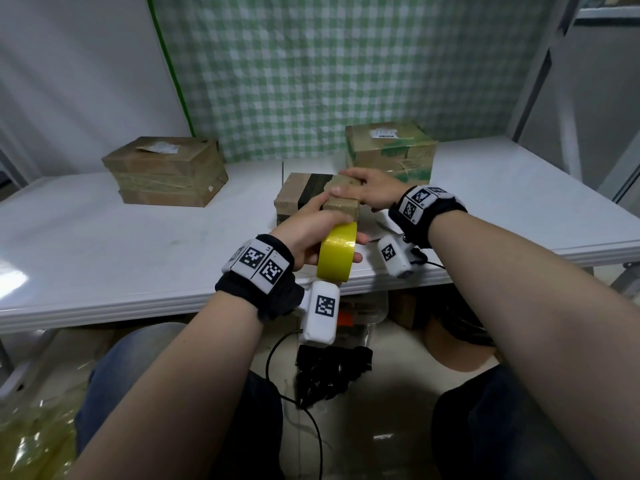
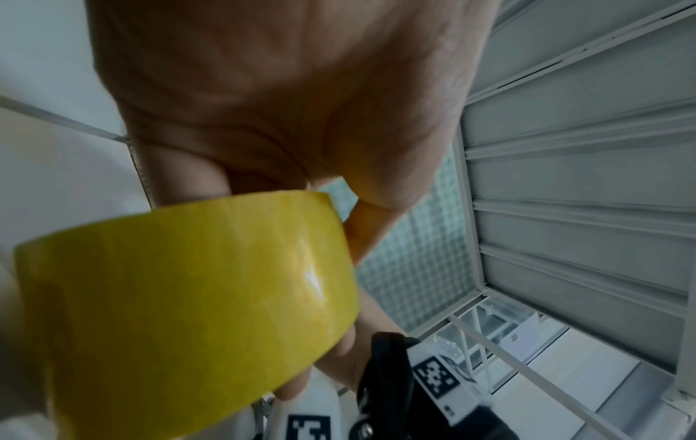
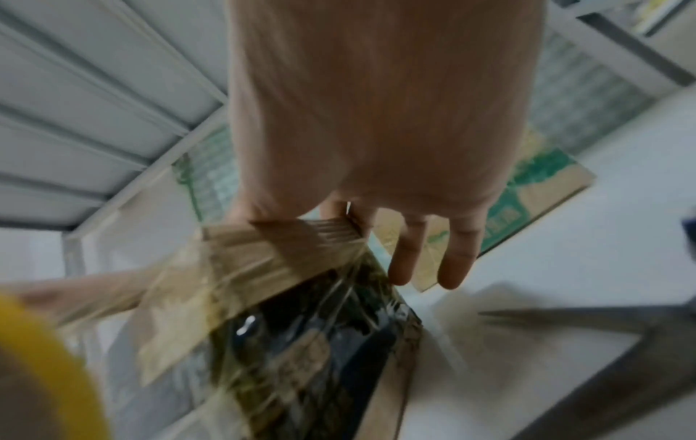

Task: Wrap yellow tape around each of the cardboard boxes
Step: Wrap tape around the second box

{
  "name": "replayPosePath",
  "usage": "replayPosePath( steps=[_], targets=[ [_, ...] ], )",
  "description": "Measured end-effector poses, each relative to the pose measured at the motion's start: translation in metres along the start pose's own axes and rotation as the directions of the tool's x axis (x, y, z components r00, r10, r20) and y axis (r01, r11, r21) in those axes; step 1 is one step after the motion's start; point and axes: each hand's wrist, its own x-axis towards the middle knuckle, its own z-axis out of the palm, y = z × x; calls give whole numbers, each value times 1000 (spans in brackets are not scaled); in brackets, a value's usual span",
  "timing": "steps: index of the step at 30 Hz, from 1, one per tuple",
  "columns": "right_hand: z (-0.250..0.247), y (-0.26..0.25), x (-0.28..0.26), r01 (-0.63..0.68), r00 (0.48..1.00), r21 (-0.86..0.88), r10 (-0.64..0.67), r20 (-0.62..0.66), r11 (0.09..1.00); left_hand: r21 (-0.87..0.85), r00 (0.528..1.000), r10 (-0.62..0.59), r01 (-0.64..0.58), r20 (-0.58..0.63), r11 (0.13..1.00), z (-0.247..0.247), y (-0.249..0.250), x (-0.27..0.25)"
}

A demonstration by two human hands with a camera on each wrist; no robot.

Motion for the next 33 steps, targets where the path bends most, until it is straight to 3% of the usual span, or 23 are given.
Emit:
replayPosePath(
  steps=[3,7,9,12,16,19,22,27,29,33],
  targets=[
    [2,4,4,-31,994,77,38,-101,997,-29,999,-28,27,-22,999,-1,-3,2],
    [-1,-10,9,-104,985,-44,97,-144,994,-58,997,-28,24,-73,998,-5,-4,5],
    [-4,-17,7,-138,969,-84,117,-217,987,28,988,20,-16,-153,999,-11,-4,8],
    [-5,-27,-9,-158,934,76,174,-311,984,172,949,125,-77,-288,982,-23,-4,10],
    [4,-30,-40,-259,947,171,285,-150,951,243,854,67,71,-516,967,-51,-3,19],
    [15,-37,-50,-305,942,195,325,-79,932,212,864,97,11,-493,977,-61,-8,25],
    [16,-39,-51,-276,936,289,325,-137,917,266,878,225,-118,-423,957,-57,-15,32],
    [3,-35,-52,-105,915,502,281,-290,858,410,823,421,-258,-380,875,-62,-13,39],
    [4,-35,-52,-28,906,518,241,-349,855,428,786,472,-296,-400,854,-63,-10,40],
    [3,-34,-52,-6,897,614,276,-346,789,397,661,548,-383,-513,834,-62,-8,45]
  ],
)
